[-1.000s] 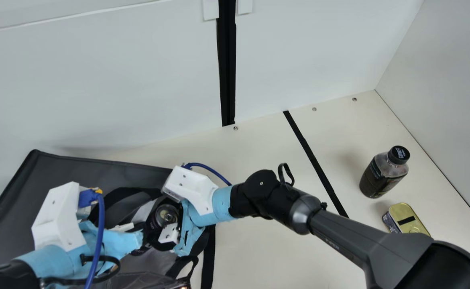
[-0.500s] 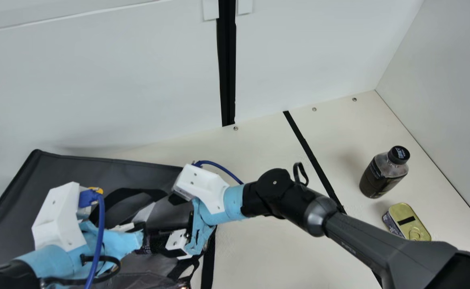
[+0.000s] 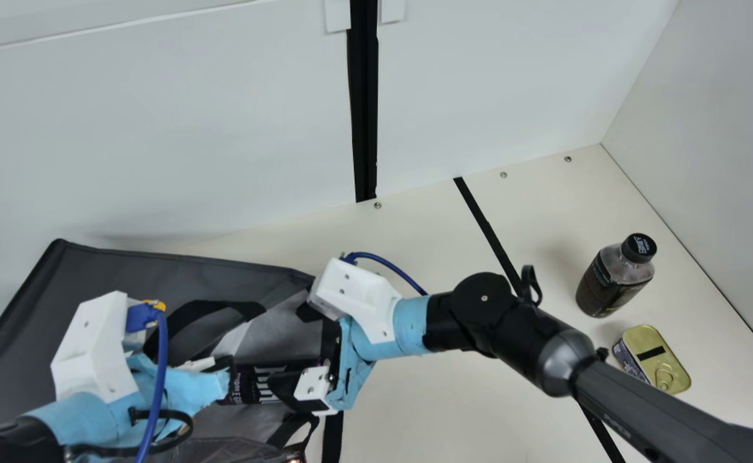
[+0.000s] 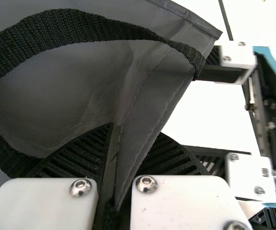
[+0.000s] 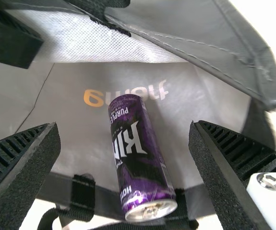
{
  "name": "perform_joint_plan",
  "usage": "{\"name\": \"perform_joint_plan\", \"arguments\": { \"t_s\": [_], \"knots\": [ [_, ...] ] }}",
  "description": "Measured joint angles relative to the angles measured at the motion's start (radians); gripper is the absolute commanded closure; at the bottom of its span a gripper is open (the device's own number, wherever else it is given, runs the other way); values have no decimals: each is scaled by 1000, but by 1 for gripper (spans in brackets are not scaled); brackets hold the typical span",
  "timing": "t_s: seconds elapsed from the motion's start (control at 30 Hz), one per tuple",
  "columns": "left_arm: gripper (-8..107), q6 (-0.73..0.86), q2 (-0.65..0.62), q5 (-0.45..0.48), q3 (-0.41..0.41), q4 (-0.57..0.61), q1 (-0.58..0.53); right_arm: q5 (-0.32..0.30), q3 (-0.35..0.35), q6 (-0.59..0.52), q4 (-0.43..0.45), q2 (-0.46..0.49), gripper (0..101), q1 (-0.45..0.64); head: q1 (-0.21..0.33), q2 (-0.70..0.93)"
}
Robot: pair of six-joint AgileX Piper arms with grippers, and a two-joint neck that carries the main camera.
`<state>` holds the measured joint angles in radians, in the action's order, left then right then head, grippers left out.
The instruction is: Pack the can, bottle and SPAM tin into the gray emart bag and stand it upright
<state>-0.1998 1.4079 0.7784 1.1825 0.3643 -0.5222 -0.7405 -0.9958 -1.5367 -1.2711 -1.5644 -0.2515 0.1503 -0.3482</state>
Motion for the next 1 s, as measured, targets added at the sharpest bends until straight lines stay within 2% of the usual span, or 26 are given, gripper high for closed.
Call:
{"name": "perform_joint_plan", "arguments": {
  "t_s": [1.0],
  "knots": [
    [107, 0, 0, 0, 0, 0, 0, -99, 103, 169, 198, 340, 6, 259, 2, 0]
  ]
}}
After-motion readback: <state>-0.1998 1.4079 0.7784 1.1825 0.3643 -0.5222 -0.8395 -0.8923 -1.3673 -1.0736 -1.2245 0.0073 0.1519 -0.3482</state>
